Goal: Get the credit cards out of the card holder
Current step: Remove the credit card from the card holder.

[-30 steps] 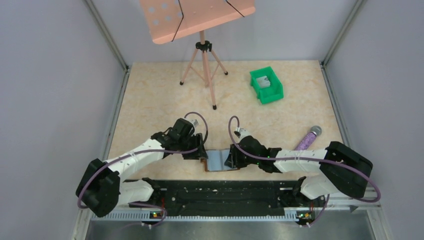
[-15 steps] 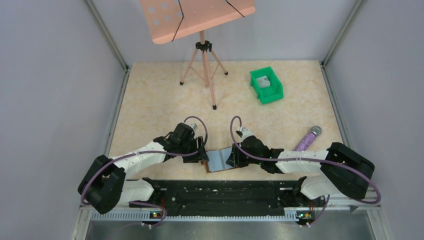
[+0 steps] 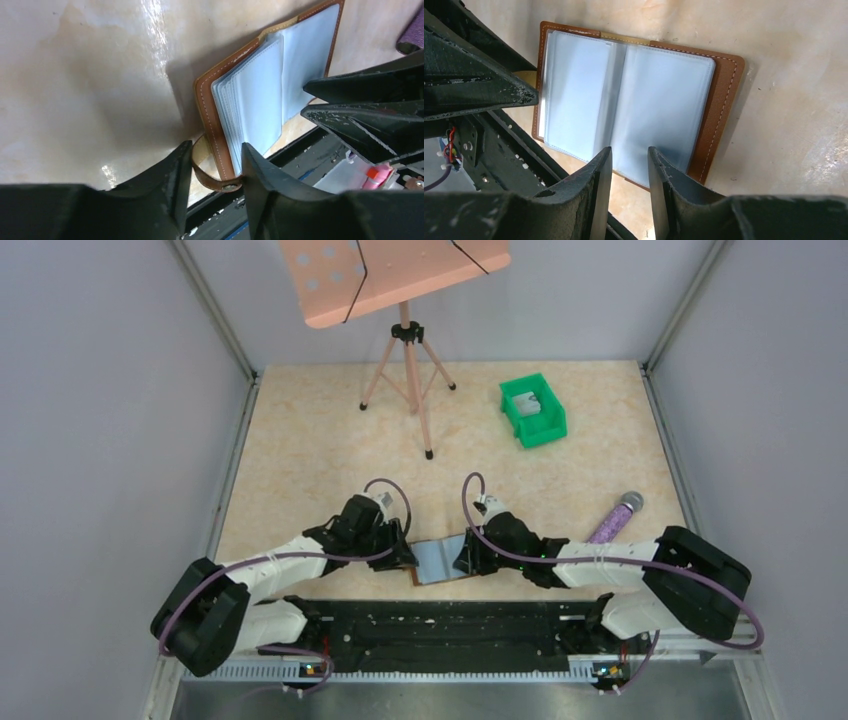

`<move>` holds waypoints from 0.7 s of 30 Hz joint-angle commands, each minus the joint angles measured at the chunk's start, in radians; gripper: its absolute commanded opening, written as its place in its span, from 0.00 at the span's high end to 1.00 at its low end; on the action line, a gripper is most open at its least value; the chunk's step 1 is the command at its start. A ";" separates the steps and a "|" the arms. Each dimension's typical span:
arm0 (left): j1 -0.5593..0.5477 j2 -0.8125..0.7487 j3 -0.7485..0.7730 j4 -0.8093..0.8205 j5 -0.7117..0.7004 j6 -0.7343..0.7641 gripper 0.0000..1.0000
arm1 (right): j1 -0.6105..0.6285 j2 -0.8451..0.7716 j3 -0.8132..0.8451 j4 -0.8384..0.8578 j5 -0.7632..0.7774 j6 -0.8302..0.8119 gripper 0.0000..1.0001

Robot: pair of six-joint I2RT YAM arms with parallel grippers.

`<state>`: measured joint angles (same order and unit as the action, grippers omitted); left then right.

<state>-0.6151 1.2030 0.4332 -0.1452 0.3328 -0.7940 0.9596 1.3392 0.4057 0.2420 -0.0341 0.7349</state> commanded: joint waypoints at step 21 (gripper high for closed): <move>0.002 -0.164 -0.099 0.269 0.094 -0.099 1.00 | -0.011 -0.048 0.121 -0.018 -0.078 0.074 0.41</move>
<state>-0.6132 1.0286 0.3241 0.0746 0.4122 -0.8932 0.9569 1.2911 0.4747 0.1501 -0.0772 0.7719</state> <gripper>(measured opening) 0.150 0.578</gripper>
